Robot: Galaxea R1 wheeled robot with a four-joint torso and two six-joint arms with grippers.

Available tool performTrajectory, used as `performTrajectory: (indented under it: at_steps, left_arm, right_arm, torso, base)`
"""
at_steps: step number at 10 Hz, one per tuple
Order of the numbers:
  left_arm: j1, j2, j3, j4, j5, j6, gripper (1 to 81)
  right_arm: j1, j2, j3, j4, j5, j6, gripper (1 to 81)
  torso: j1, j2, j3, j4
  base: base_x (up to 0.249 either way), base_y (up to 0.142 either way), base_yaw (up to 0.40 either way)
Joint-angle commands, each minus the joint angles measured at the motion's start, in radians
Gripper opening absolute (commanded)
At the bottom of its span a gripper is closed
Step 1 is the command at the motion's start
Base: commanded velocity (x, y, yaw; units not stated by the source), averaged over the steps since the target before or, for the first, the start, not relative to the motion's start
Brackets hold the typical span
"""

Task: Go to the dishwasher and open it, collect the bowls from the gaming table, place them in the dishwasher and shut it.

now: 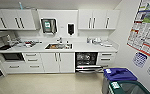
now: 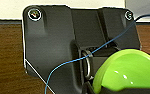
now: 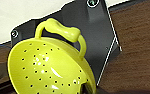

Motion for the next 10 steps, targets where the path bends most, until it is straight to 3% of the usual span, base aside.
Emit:
performTrajectory:
  at_steps: [1,10]
  left_arm:
    - [-0.035,-0.003,0.002,0.006,0.053,0.004,1.0]
    - [-0.035,0.0,0.002,0.008,0.054,0.004,1.0]
  right_arm:
    - [0.028,-0.013,0.003,-0.013,-0.061,-0.003,1.0]
    - [0.028,-0.015,0.003,-0.014,-0.061,-0.003,1.0]
  torso:
    - [0.0,0.0,0.0,0.0]
    - [0.0,0.0,0.0,0.0]
  base:
    - [0.158,0.0,0.0]
    - [0.139,0.0,0.0]
